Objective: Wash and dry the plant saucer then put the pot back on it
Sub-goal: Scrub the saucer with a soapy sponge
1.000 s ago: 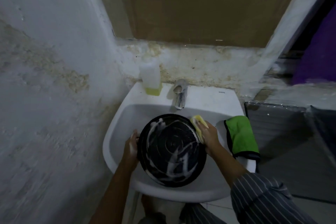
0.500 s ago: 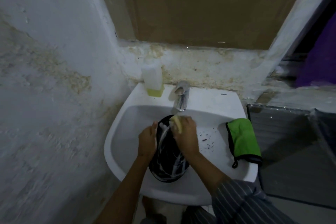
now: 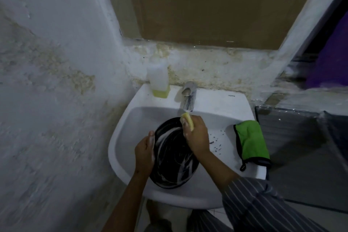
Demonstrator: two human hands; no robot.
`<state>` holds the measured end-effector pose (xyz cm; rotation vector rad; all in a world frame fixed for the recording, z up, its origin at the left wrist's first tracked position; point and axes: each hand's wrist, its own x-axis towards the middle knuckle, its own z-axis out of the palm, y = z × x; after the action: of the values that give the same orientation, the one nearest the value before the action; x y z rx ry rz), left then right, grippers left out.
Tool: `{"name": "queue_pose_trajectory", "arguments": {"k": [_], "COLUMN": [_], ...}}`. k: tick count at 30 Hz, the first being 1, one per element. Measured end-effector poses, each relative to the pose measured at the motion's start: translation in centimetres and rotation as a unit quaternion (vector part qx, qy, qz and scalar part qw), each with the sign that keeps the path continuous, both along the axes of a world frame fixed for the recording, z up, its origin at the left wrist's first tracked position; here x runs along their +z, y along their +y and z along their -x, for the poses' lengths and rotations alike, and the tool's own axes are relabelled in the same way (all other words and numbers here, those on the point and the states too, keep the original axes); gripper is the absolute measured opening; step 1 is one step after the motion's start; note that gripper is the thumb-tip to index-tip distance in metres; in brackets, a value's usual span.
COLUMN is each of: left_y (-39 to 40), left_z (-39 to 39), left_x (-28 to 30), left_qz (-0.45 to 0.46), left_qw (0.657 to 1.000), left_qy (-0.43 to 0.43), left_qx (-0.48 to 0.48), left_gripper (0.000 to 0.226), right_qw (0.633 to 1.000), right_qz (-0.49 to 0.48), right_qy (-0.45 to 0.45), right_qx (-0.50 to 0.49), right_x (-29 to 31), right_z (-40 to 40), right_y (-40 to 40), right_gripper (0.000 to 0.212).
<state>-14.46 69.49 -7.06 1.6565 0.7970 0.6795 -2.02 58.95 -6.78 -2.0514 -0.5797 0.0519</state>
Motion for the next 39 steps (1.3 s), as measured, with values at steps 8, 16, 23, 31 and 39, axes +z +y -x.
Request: {"name": "queue_pose_trajectory", "arguments": {"k": [8, 16, 23, 31, 39], "left_y": [0.2, -1.0, -2.2, -0.2, 1.3], "left_z": [-0.4, 1.4, 2.1, 1.3, -4.8], "left_x": [1.2, 0.7, -0.8, -0.4, 4.9], "left_qz": [-0.021, 0.026, 0.101, -0.073, -0.113], "left_qw": [0.999, 0.993, 0.981, 0.997, 0.951], "left_qy": [-0.025, -0.107, -0.102, 0.016, 0.131], "left_qx": [-0.004, 0.038, 0.127, -0.024, -0.255], "left_gripper": [0.039, 0.04, 0.033, 0.022, 0.043], "right_qw": [0.973, 0.975, 0.848, 0.866, 0.979], "right_qz": [0.025, -0.124, -0.213, -0.265, -0.157], "right_qy": [-0.203, 0.145, 0.458, 0.356, 0.13], "right_qx": [0.104, -0.111, -0.158, -0.23, -0.016], "right_x": [1.5, -1.1, -2.9, -1.9, 2.9], "right_z": [2.7, -0.4, -0.6, -2.1, -2.3], "right_y": [2.3, -1.7, -3.9, -5.1, -3.3], "right_gripper": [0.039, 0.016, 0.025, 0.036, 0.031]}}
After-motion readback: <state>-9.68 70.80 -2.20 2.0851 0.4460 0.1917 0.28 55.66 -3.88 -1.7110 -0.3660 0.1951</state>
